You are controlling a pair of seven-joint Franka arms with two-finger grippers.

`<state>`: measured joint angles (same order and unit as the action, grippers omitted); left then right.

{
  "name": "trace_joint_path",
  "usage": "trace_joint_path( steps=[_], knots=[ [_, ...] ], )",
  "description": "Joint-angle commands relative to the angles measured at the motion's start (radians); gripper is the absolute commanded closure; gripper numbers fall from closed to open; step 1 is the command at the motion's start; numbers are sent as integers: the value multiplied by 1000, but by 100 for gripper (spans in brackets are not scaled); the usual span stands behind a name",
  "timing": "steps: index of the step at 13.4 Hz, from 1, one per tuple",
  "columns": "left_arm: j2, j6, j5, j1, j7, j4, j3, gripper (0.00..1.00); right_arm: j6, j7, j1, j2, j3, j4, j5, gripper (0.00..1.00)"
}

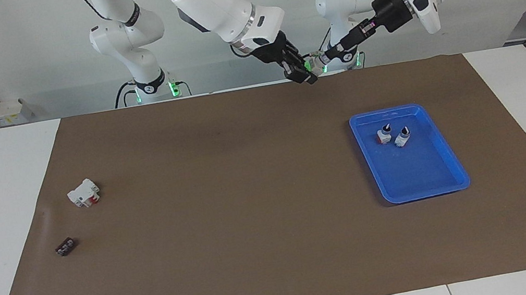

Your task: Turn and place switch with both arms

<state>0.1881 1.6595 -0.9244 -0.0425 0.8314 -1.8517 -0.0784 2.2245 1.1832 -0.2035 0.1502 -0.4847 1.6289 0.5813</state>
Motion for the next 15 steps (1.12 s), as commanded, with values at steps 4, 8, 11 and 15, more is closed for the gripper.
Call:
trace_joint_path(
  steps=[4, 8, 11, 15],
  knots=[
    [21, 11, 7, 0, 152, 16, -41, 100, 34, -17, -10, 17, -12, -1, 15, 100],
    [16, 11, 45, 3, 176, 31, -41, 100, 32, -17, -10, 17, -12, -1, 15, 100],
    [16, 13, 45, 4, 221, 43, -41, 100, 34, -23, -10, 17, -12, -1, 15, 100],
    [16, 37, 45, 9, 357, 43, -41, 100, 32, -36, -10, 17, -12, -1, 12, 100]
  ],
)
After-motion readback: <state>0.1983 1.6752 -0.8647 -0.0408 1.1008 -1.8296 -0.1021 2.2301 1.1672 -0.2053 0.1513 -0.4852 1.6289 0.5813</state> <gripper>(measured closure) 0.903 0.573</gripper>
